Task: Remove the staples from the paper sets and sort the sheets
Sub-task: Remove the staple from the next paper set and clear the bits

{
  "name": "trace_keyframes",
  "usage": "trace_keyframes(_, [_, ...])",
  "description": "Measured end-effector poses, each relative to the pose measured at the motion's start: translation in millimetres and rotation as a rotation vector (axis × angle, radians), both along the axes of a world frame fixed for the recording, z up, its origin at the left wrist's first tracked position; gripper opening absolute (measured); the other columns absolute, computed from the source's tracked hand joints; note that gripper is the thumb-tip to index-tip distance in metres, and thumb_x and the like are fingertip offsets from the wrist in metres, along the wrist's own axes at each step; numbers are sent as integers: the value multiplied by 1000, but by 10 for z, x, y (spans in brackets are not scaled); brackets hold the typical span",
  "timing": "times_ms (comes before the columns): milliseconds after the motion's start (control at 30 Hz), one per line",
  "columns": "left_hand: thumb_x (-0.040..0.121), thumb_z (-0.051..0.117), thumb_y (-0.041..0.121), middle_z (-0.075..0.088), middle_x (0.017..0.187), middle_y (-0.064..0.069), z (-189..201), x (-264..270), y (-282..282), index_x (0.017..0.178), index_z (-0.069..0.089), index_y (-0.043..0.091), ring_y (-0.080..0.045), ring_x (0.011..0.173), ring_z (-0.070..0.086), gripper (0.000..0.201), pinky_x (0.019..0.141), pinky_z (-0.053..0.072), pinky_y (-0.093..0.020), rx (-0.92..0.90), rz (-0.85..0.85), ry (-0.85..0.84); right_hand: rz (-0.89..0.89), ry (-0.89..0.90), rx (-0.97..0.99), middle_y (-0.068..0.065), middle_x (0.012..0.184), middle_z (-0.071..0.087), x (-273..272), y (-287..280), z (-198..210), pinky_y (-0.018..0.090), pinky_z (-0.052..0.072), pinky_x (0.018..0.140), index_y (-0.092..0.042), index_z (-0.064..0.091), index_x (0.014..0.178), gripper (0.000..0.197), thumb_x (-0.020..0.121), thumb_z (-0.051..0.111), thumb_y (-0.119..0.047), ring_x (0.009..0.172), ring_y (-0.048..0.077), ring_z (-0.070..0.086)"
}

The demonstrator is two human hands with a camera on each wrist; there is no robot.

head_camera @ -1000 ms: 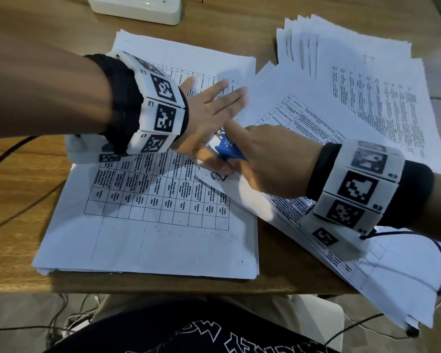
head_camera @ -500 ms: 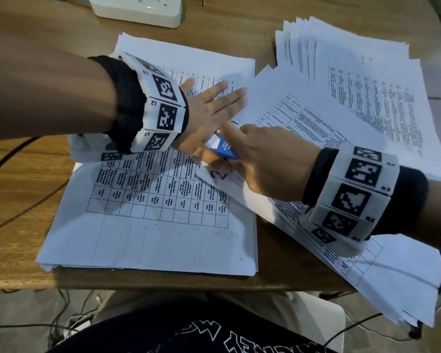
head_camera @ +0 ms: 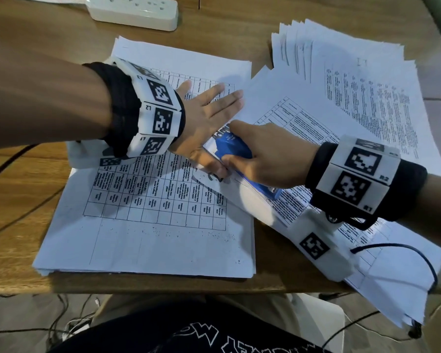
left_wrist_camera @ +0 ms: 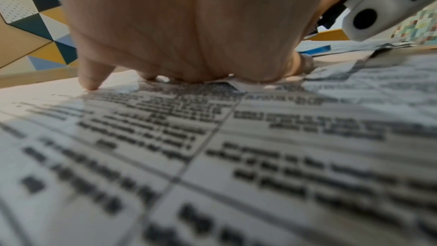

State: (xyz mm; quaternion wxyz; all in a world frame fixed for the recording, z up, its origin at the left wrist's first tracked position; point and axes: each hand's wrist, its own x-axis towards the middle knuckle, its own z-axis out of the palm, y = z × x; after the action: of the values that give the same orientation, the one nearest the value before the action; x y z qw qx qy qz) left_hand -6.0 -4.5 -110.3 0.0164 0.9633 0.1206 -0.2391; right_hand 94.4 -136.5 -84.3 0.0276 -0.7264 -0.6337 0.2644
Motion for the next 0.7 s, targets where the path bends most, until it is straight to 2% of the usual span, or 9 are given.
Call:
trace_keyframes(67, [26, -8, 95, -35, 149, 4, 0, 5, -4, 140, -31, 18, -22, 141, -23, 140, 110, 2, -61, 26, -10, 9, -40, 22, -1, -11, 66, 37, -12, -6, -11, 19, 23, 51, -29, 25, 68, 34, 90, 51, -33, 59, 5, 36])
trace_keyframes(133, [25, -9, 95, -34, 150, 4, 6, 3, -5, 140, -31, 19, -22, 141, -23, 139, 110, 2, -61, 26, -7, 10, -81, 44, -3, -9, 67, 39, -25, -13, -25, 25, 26, 53, -25, 32, 74, 26, 90, 50, -34, 64, 15, 39])
trace_keyframes(200, [17, -21, 94, -34, 149, 4, 15, 6, -3, 139, -32, 19, -22, 141, -23, 144, 109, 3, -62, 34, -5, 14, -114, 65, 6, -9, 67, 39, -41, -21, -38, 23, 27, 53, -25, 30, 70, 29, 91, 50, -34, 65, 16, 38])
trace_keyframes(267, [15, -24, 92, -34, 149, 4, 11, 8, -6, 139, -33, 19, -22, 141, -22, 144, 109, 3, -62, 31, -6, 16, -133, 56, 17, -9, 66, 39, -57, -32, -45, 20, 26, 52, -26, 25, 66, 36, 91, 49, -35, 62, 13, 37])
trace_keyframes(467, [20, -18, 95, -34, 149, 7, -19, 7, 19, 133, -38, 22, -21, 141, -24, 136, 109, -1, -62, -2, -10, -1, -195, 84, 4, -7, 68, 41, -69, -26, -36, 22, 28, 52, -23, 30, 66, 34, 91, 48, -36, 60, 7, 37])
trace_keyframes(567, [22, -15, 97, -31, 150, 10, -52, -7, 26, 133, -36, 24, -18, 141, -23, 134, 109, -3, -62, -54, 10, -30, -257, 121, -13, -5, 68, 42, -80, -10, -38, 24, 30, 52, -22, 33, 66, 32, 91, 49, -36, 60, 9, 39])
trace_keyframes(633, [23, -13, 98, -29, 151, 12, -59, -13, 28, 136, -32, 26, -16, 141, -22, 136, 109, -4, -61, -111, 22, -43, -314, 159, -25, -2, 68, 43, -86, 8, -40, 27, 30, 50, -20, 35, 66, 32, 90, 50, -36, 60, 12, 41])
trace_keyframes(700, [21, -15, 97, -30, 151, 10, -58, -8, 28, 141, -29, 25, -18, 141, -22, 140, 109, -3, -61, -77, 19, -32, -323, 154, -27, -2, 68, 43, -91, 19, -44, 27, 28, 50, -20, 35, 66, 32, 90, 50, -36, 60, 12, 41])
